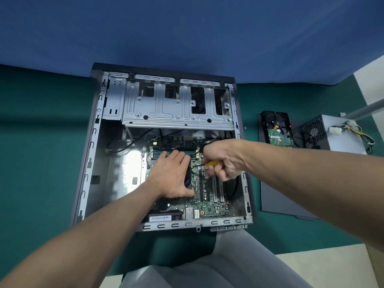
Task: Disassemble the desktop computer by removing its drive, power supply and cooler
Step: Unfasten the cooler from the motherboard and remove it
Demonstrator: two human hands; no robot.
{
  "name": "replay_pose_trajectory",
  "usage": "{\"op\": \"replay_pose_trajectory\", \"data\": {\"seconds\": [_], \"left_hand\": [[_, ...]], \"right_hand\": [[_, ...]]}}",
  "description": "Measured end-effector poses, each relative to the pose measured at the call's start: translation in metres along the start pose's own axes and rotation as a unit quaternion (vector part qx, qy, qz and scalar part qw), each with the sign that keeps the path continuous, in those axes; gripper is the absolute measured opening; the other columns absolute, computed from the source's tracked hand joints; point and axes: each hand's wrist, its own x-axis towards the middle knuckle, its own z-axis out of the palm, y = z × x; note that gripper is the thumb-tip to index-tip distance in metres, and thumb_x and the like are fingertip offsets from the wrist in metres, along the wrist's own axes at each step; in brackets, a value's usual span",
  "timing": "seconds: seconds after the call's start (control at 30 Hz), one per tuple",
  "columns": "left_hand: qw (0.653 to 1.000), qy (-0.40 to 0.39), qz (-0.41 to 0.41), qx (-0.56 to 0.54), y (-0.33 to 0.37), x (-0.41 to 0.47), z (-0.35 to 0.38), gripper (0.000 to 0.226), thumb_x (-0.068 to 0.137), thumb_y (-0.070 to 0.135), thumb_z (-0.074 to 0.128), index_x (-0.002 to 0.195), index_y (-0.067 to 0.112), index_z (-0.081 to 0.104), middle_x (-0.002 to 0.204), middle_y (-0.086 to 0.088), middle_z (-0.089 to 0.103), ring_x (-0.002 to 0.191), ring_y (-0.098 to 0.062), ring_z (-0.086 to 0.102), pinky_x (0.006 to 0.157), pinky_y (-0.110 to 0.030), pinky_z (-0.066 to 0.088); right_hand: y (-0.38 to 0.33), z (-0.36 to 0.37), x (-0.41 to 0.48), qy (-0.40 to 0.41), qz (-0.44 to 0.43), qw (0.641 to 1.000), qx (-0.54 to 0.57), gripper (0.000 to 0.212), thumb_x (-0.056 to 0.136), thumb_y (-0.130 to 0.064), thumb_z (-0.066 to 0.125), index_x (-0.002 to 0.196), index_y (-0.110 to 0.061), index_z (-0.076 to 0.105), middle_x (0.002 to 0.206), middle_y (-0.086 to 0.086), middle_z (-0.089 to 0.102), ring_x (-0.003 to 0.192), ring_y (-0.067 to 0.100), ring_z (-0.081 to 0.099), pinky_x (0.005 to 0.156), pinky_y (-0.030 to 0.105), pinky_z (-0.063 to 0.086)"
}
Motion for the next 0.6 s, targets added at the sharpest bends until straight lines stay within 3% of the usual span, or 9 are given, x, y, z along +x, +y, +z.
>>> {"op": "replay_pose_trajectory", "data": {"seconds": [0.13, 0.2, 0.23, 0.3, 0.37, 0.5, 0.57, 0.6], "left_hand": [[1.0, 0.009, 0.002, -0.001, 0.0, 0.0, 0.0, 0.087, 0.058, 0.083, 0.039, 0.111, 0.014, 0.047, 0.11, -0.004, 0.054, 0.101, -0.023, 0.046, 0.087, -0.042, 0.037], [1.0, 0.014, 0.002, -0.005, 0.0, 0.001, 0.0, 0.084, 0.058, 0.082, 0.04, 0.107, 0.014, 0.048, 0.107, -0.004, 0.054, 0.098, -0.023, 0.047, 0.085, -0.041, 0.037], [1.0, 0.017, 0.003, -0.006, 0.0, 0.001, 0.001, 0.084, 0.058, 0.081, 0.041, 0.106, 0.014, 0.048, 0.106, -0.004, 0.055, 0.098, -0.023, 0.047, 0.085, -0.041, 0.037], [1.0, 0.018, 0.004, -0.006, 0.0, 0.001, 0.001, 0.086, 0.058, 0.082, 0.041, 0.107, 0.012, 0.05, 0.106, -0.005, 0.056, 0.098, -0.023, 0.048, 0.085, -0.042, 0.037], [1.0, 0.017, 0.003, -0.006, 0.0, 0.001, 0.002, 0.089, 0.058, 0.082, 0.041, 0.109, 0.011, 0.052, 0.107, -0.006, 0.057, 0.099, -0.024, 0.049, 0.086, -0.042, 0.038], [1.0, 0.009, -0.001, -0.007, 0.0, 0.002, 0.002, 0.092, 0.059, 0.083, 0.041, 0.114, 0.01, 0.054, 0.109, -0.007, 0.058, 0.1, -0.025, 0.049, 0.088, -0.043, 0.038], [1.0, 0.01, 0.003, -0.01, -0.001, 0.002, 0.003, 0.091, 0.06, 0.084, 0.042, 0.113, 0.01, 0.053, 0.106, -0.007, 0.057, 0.098, -0.024, 0.049, 0.088, -0.043, 0.039], [1.0, 0.011, 0.006, -0.012, -0.001, 0.001, 0.003, 0.089, 0.06, 0.083, 0.042, 0.11, 0.011, 0.052, 0.104, -0.006, 0.057, 0.096, -0.024, 0.049, 0.087, -0.043, 0.039]], "right_hand": [[-0.002, 0.008, 0.001, 0.073, -0.076, 0.98, -0.17, 0.024, 0.1, -0.011, 0.034, 0.077, -0.01, 0.043, 0.065, 0.006, 0.048, 0.041, 0.01, 0.03, 0.035, 0.016, 0.027], [-0.006, 0.01, -0.003, 0.12, -0.141, 0.926, -0.328, 0.022, 0.095, -0.004, 0.034, 0.077, -0.006, 0.047, 0.069, 0.011, 0.048, 0.048, 0.016, 0.04, 0.032, 0.017, 0.032], [-0.009, 0.01, -0.007, 0.142, -0.17, 0.884, -0.411, 0.02, 0.093, -0.003, 0.036, 0.08, -0.004, 0.051, 0.071, 0.011, 0.047, 0.054, 0.019, 0.045, 0.033, 0.018, 0.036], [-0.014, 0.011, -0.013, 0.181, -0.216, 0.78, -0.559, 0.015, 0.092, -0.008, 0.04, 0.079, -0.008, 0.047, 0.071, 0.007, 0.043, 0.067, 0.021, 0.047, 0.056, 0.022, 0.045], [-0.018, 0.011, -0.017, 0.203, -0.243, 0.669, -0.673, 0.014, 0.094, -0.014, 0.043, 0.08, -0.013, 0.04, 0.075, 0.005, 0.042, 0.074, 0.024, 0.047, 0.066, 0.032, 0.044], [-0.015, 0.012, -0.014, 0.219, -0.363, 0.431, -0.797, 0.04, 0.103, -0.025, 0.036, 0.067, -0.008, 0.03, 0.059, 0.002, 0.036, 0.05, 0.019, 0.039, 0.05, 0.032, 0.037], [-0.011, 0.004, -0.013, 0.217, -0.391, 0.376, -0.811, 0.044, 0.103, -0.023, 0.032, 0.062, -0.01, 0.025, 0.054, 0.002, 0.032, 0.046, 0.019, 0.037, 0.048, 0.031, 0.033], [-0.008, 0.002, -0.012, 0.223, -0.396, 0.392, -0.8, 0.043, 0.101, -0.021, 0.037, 0.061, -0.012, 0.025, 0.053, 0.001, 0.033, 0.047, 0.02, 0.04, 0.048, 0.03, 0.032]]}}
